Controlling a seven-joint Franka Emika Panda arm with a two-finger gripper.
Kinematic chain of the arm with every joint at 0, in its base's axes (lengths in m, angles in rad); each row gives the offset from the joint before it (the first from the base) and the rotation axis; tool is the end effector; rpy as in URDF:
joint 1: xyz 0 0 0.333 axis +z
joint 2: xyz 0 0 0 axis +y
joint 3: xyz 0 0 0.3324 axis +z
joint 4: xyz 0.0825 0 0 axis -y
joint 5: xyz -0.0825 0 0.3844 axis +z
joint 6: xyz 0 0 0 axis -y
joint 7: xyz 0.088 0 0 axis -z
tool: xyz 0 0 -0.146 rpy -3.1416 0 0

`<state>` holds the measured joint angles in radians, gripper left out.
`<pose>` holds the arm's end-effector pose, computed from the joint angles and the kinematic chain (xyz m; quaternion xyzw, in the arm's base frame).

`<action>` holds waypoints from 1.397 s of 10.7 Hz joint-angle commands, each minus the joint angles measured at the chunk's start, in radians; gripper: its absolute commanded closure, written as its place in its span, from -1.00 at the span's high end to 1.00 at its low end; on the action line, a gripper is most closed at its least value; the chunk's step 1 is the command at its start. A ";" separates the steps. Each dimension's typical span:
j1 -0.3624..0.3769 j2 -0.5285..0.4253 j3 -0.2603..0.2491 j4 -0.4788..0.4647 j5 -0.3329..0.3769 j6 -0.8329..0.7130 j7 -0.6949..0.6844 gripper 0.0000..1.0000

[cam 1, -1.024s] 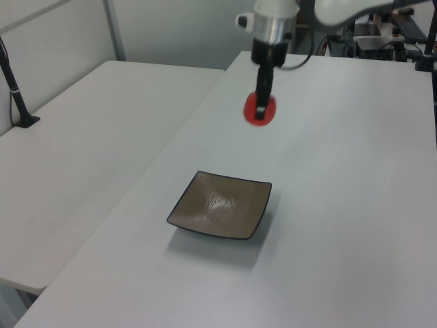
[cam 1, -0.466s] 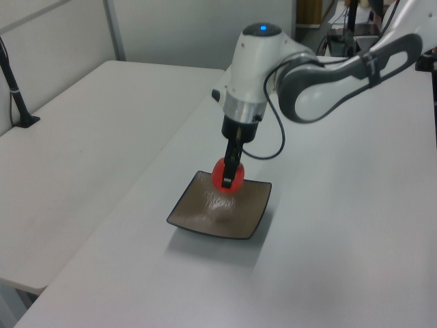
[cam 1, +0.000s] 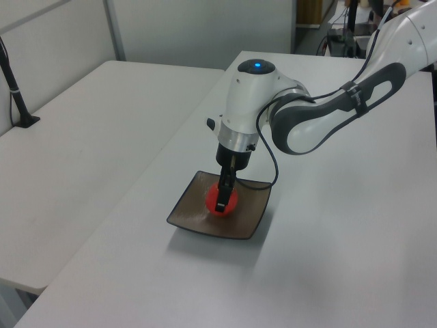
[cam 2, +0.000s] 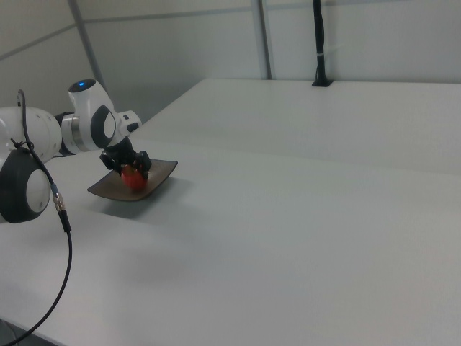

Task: Apples placed on a ceramic plate
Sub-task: 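Lower the apple onto the plate center and open the gripper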

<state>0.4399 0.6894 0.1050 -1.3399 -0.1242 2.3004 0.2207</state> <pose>0.6797 0.3835 0.3258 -0.9743 -0.1779 -0.1347 0.0325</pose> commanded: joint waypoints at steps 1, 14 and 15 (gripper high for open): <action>0.011 0.001 -0.011 -0.016 -0.020 0.054 0.022 0.72; -0.098 -0.549 -0.021 -0.151 0.043 -0.436 0.233 1.00; -0.122 -0.612 -0.021 -0.163 0.064 -0.505 0.236 1.00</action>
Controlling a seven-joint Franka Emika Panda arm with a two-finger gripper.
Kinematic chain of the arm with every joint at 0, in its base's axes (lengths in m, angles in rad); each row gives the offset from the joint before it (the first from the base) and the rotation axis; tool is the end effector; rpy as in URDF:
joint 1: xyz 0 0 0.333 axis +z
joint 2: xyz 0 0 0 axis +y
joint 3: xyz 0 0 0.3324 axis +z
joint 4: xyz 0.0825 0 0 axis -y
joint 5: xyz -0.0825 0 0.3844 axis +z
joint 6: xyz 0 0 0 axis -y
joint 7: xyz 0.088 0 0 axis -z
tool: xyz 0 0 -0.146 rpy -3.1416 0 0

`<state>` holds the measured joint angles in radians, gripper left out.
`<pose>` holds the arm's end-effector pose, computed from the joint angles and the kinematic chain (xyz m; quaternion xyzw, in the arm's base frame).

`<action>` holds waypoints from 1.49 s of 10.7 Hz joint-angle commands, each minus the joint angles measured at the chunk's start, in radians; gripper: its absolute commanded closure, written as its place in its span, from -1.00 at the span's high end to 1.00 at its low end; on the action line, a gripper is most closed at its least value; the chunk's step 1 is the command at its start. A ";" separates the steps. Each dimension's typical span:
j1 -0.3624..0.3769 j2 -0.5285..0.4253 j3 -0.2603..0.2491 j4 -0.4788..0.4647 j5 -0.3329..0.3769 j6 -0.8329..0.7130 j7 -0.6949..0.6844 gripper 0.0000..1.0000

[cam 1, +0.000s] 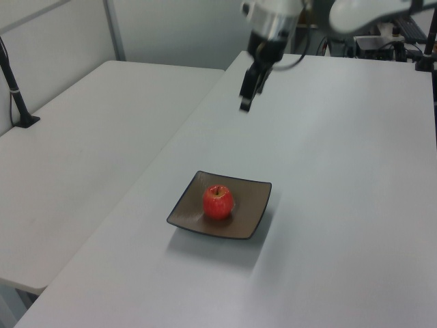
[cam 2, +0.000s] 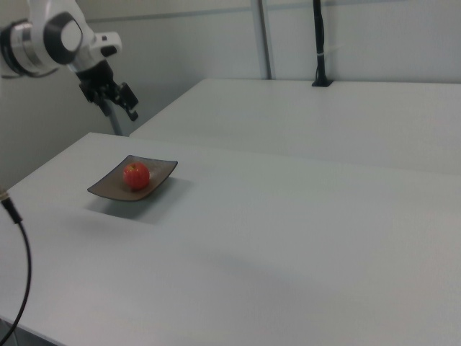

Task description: Apples placed on a ceramic plate

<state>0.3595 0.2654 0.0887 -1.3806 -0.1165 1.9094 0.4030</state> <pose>0.6207 0.2761 0.5685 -0.9898 -0.0312 -0.1388 0.0127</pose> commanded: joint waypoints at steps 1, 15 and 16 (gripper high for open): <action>-0.065 -0.246 -0.004 -0.135 0.075 -0.195 0.053 1.00; -0.266 -0.324 -0.107 -0.235 0.155 -0.192 -0.447 1.00; -0.266 -0.315 -0.107 -0.233 0.167 -0.190 -0.455 1.00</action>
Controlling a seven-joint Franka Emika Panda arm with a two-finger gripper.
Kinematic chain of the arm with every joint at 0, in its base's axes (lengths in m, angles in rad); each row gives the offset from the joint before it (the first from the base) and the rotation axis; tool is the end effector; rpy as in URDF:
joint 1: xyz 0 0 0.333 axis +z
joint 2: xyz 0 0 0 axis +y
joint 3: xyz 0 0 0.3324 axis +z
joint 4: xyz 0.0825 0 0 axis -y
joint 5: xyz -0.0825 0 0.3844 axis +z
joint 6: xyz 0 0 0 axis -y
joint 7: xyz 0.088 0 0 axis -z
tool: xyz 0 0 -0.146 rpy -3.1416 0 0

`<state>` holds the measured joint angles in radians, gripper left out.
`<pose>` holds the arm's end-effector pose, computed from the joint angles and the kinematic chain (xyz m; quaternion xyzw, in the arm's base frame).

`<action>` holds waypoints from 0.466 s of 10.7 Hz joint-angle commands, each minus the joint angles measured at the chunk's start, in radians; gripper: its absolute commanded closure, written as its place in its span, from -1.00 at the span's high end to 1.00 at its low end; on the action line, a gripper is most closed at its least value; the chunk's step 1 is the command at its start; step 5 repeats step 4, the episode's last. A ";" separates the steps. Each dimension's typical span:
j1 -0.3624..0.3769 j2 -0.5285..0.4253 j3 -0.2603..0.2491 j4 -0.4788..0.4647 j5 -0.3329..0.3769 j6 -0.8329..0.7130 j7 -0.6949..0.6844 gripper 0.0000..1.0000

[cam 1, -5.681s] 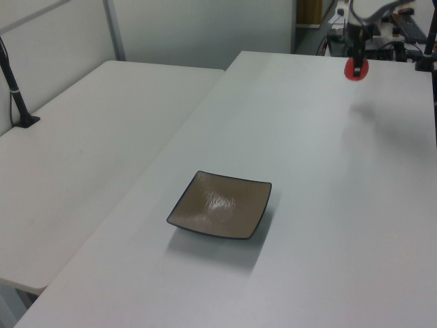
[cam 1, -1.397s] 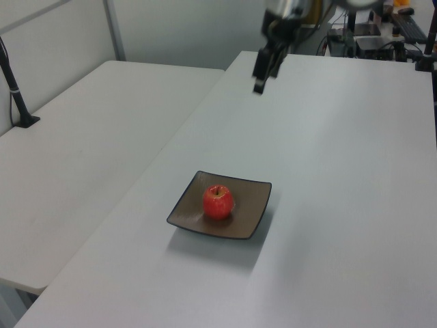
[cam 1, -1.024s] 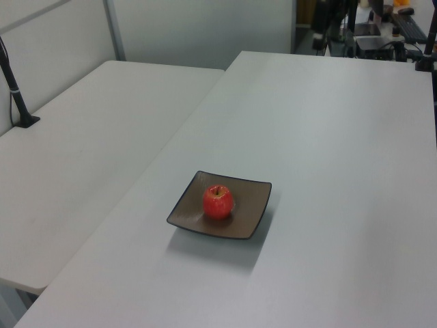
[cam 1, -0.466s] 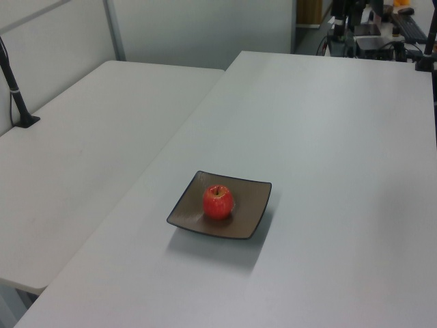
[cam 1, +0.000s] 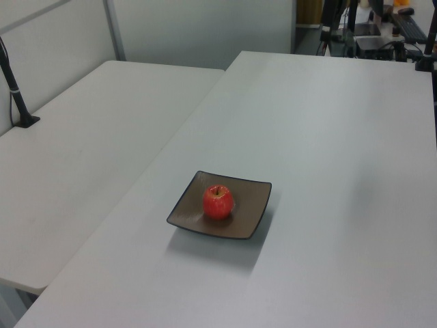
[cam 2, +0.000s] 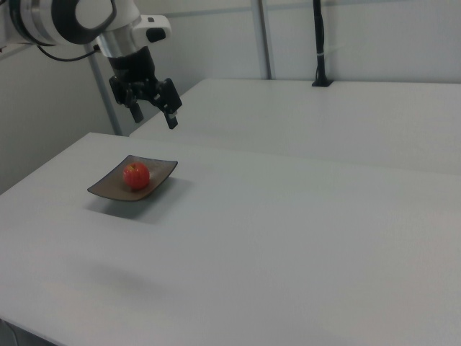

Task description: Apples placed on a ceramic plate

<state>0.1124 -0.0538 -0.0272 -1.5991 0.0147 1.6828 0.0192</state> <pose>0.5517 0.0487 0.6291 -0.9971 -0.0326 -0.0682 0.0116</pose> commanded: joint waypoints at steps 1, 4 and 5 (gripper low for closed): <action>-0.020 0.005 0.009 -0.015 0.062 0.035 -0.067 1.00; -0.033 0.005 0.010 -0.008 0.082 0.035 -0.070 1.00; -0.033 0.005 0.010 -0.008 0.082 0.035 -0.070 1.00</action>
